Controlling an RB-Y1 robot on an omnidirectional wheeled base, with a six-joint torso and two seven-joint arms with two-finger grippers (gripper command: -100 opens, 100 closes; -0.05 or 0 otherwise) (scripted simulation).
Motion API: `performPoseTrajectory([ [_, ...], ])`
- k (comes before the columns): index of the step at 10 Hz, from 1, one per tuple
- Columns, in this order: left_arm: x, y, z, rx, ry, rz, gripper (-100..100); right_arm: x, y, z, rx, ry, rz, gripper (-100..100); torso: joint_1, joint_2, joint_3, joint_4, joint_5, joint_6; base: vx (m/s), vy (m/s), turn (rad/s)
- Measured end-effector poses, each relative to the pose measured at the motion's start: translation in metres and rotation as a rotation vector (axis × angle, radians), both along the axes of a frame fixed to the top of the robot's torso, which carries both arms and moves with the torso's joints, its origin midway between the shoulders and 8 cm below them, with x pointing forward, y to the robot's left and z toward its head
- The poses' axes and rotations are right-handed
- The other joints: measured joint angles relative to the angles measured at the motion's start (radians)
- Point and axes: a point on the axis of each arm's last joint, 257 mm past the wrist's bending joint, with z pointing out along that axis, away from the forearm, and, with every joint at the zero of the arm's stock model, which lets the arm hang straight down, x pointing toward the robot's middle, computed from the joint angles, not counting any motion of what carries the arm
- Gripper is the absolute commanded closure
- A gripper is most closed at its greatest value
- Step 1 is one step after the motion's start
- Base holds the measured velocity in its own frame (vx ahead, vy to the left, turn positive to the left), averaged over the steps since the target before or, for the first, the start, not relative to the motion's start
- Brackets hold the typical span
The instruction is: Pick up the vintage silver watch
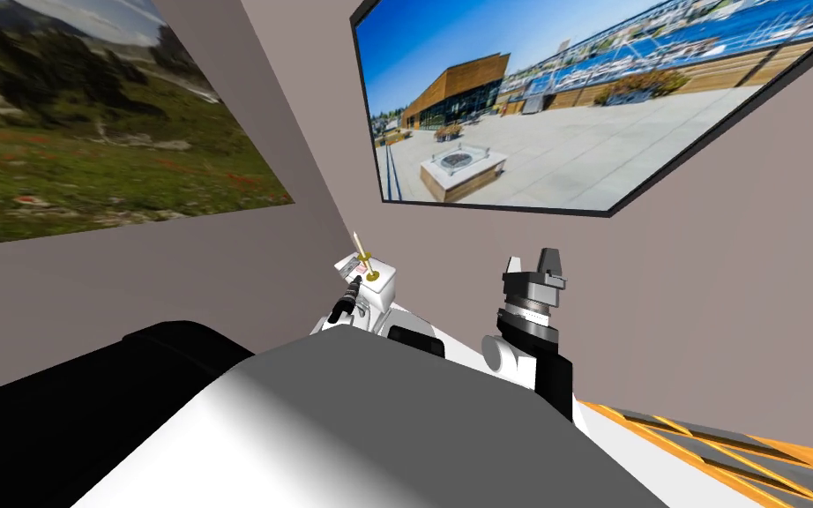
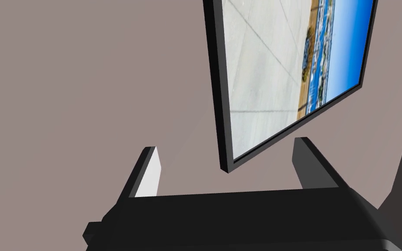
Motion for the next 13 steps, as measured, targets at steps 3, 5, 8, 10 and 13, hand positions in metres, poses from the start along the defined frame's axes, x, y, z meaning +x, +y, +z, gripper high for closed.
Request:
performPoseTrajectory([
  [3,-0.010,0.036,0.001,0.001,-0.004,0.046,-100,0.000,0.000,0.000,0.000,0.000,0.000,0,-0.002,0.001,0.001,0.001,0.000,0.001,0.017,-0.024,-0.128],
  [5,-0.011,0.038,-0.001,-0.001,0.000,0.050,100,0.000,0.000,0.000,0.000,0.000,0.000,0,-0.001,0.001,0.001,0.002,-0.001,0.002,0.000,0.000,0.000],
  [8,-0.010,0.037,0.002,0.000,-0.006,0.048,100,0.000,0.000,0.000,0.000,0.000,0.000,0,0.000,0.000,0.000,0.000,0.000,0.002,0.000,0.000,0.000],
  [10,-0.010,0.037,0.002,0.000,-0.007,0.048,100,0.000,0.000,0.000,0.000,0.000,0.000,0,0.000,-0.001,-0.001,0.000,0.000,0.002,-0.004,0.009,0.096],
  [13,-0.004,0.014,0.002,0.001,-0.003,0.019,0,0.000,0.000,0.000,0.000,0.000,0.000,0,0.001,0.000,0.000,0.000,0.000,0.002,-0.012,0.014,0.091],
])
